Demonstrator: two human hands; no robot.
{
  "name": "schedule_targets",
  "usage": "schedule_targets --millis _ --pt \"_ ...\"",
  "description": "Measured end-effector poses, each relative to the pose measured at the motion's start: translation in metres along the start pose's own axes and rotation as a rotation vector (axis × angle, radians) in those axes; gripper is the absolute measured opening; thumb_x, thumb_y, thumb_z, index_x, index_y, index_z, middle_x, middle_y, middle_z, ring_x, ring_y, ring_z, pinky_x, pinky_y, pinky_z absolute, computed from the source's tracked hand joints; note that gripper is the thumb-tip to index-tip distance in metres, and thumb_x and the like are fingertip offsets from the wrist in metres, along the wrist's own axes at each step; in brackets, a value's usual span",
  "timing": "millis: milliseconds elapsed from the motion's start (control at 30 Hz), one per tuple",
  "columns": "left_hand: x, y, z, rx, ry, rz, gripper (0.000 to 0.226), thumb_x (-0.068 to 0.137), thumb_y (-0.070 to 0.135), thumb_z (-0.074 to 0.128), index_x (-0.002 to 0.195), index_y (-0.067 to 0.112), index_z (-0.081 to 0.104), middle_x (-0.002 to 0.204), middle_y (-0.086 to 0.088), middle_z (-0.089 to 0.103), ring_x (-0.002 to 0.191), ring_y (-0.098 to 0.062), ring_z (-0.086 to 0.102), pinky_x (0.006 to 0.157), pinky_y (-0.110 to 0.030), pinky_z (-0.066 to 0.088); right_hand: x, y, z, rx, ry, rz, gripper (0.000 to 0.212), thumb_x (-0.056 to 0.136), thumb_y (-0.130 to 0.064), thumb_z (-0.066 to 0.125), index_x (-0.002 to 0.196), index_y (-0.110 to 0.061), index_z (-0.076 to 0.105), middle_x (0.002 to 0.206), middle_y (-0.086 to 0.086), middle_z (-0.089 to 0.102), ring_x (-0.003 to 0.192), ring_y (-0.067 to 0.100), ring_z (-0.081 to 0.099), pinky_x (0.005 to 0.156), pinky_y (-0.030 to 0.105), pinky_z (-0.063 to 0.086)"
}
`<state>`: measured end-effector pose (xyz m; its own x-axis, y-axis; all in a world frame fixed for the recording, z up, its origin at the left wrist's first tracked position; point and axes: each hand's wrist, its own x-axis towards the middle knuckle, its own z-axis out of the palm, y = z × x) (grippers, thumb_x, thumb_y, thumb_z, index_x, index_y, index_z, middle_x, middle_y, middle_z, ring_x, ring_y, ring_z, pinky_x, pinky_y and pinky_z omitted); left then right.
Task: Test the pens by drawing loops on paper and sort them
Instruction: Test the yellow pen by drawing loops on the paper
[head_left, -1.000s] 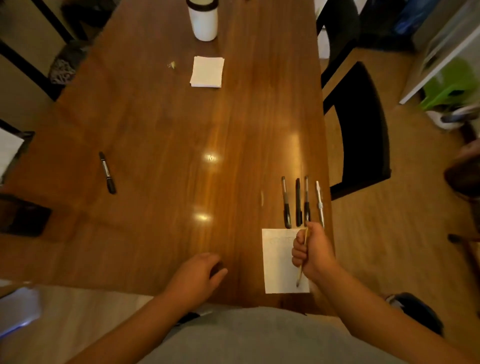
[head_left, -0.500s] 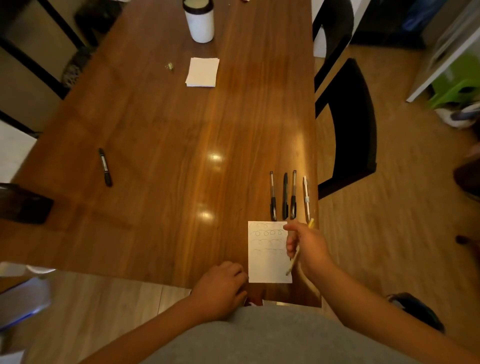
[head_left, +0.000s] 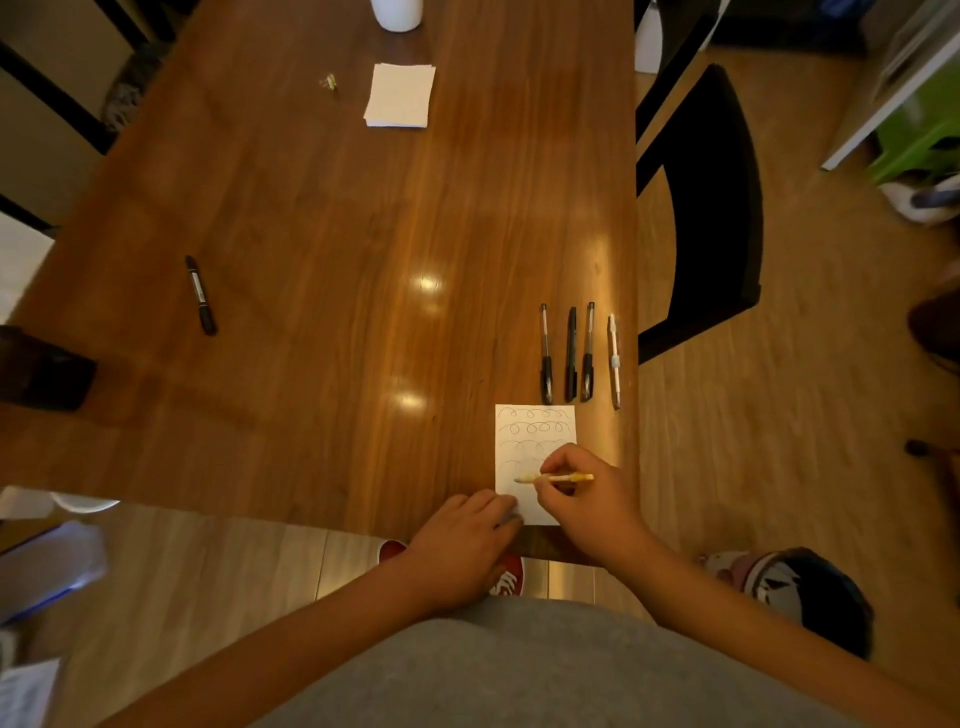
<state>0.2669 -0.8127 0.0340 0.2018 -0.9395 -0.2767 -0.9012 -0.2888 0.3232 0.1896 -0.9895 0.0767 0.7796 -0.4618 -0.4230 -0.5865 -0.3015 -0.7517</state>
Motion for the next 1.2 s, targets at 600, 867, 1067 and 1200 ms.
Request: schedule_targets --millis 600,867,1067,1200 --pt "-0.002 0.007 -0.002 0.01 0.018 -0.027 0.055 0.092 0.035 0.056 0.142 0.021 0.038 0.147 -0.006 0.035 0.134 -0.024 0.031 0.106 -0.039 0.031 -0.002 0.002 0.016 -0.045 -0.011 -0.083 0.018 0.089 -0.022 0.068 0.085 -0.034 0.054 0.079 -0.015 0.06 0.072 0.007 0.059 0.053 0.003 0.045" --pt "0.002 0.01 0.004 0.043 -0.004 -0.047 0.062 0.089 0.041 0.061 0.143 0.024 0.033 0.149 -0.006 0.033 0.136 -0.027 0.029 0.107 -0.042 0.031 0.001 0.01 0.01 -0.11 0.057 -0.069 0.019 0.09 -0.025 0.067 0.084 -0.035 0.053 0.077 -0.018 0.058 0.068 0.007 0.058 0.048 0.005 0.039" --pt "0.005 0.013 0.002 0.057 0.017 -0.057 0.057 0.091 0.041 0.058 0.14 0.024 0.034 0.144 -0.008 0.038 0.131 -0.027 0.033 0.103 -0.043 0.035 -0.002 0.022 0.008 -0.095 0.066 -0.068 0.021 0.088 -0.025 0.068 0.081 -0.037 0.052 0.076 -0.017 0.06 0.069 0.007 0.06 0.049 0.008 0.045" --pt "0.008 0.013 -0.001 0.011 0.048 -0.051 0.049 0.092 0.042 0.053 0.135 0.023 0.042 0.139 -0.008 0.041 0.127 -0.026 0.036 0.099 -0.041 0.037 -0.004 0.027 0.01 -0.105 0.06 -0.098 0.024 0.087 -0.024 0.069 0.08 -0.039 0.051 0.074 -0.015 0.06 0.08 -0.004 0.058 0.051 0.006 0.047"
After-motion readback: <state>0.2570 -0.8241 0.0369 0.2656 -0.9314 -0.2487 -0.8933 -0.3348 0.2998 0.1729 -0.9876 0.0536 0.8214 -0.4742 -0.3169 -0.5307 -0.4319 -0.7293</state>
